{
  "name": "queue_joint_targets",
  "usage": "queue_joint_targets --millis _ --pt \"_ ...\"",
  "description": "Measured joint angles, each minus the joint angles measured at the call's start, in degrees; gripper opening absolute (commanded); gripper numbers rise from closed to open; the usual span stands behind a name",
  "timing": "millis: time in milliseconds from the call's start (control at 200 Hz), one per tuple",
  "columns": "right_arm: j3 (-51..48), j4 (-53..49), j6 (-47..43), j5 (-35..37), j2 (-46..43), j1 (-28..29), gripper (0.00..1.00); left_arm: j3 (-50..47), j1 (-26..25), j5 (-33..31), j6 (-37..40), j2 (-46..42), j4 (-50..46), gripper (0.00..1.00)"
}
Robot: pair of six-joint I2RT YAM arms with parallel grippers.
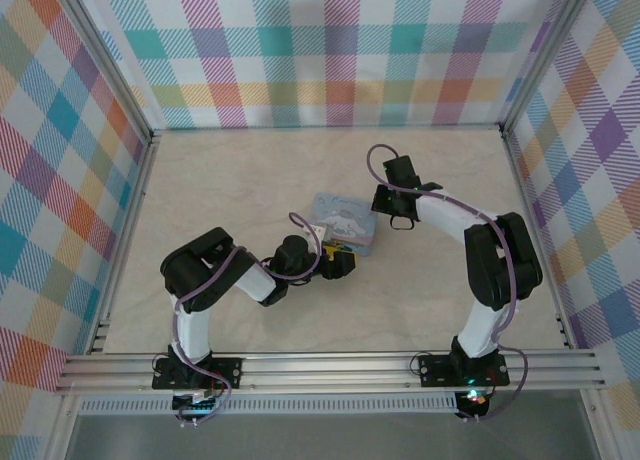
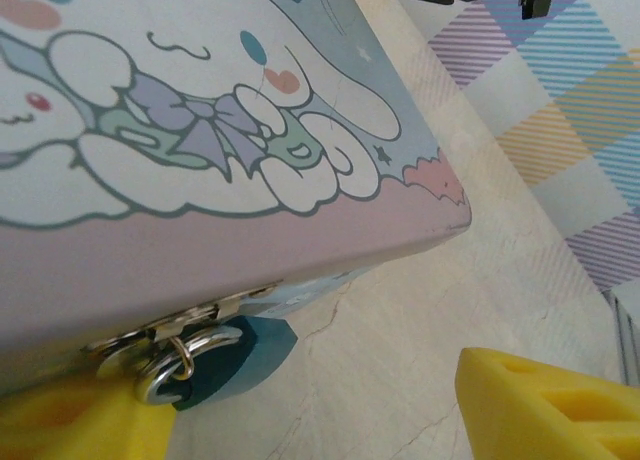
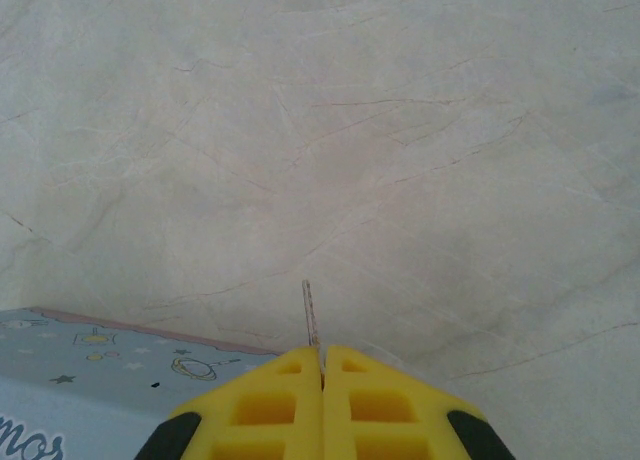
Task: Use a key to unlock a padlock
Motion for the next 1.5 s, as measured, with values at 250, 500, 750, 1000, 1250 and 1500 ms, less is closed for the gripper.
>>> queue_joint_targets --millis 250,500,750,1000,1250,1500 --pt "0.2 0.0 0.0 0.4 0.1 0.0 0.00 -0.6 0.1 1.3 -3.5 2.5 6.3 0.73" --pt "0.4 -0.2 0.0 0.2 0.2 0.0 0.00 -0.7 -0.4 1.4 -4.8 2.8 7.4 0.72" --pt "0.3 -0.2 0.0 -0.1 0.2 0.3 0.00 -1.3 -0.5 0.5 -5.0 3.2 7.5 0.59" --pt "0.3 -0.3 0.0 -0.9 0.2 0.8 0.00 -2.6 -0.1 0.3 -4.6 3.0 7.9 0.51" --pt "0.4 0.3 0.4 -0.5 0.5 0.8 0.00 -1.5 0.0 2.3 -5.8 3.6 8.8 0.64" --pt "0.5 1.7 0.4 1.4 1.0 0.9 0.00 0.3 -0.1 3.0 -6.6 4.6 8.4 0.60"
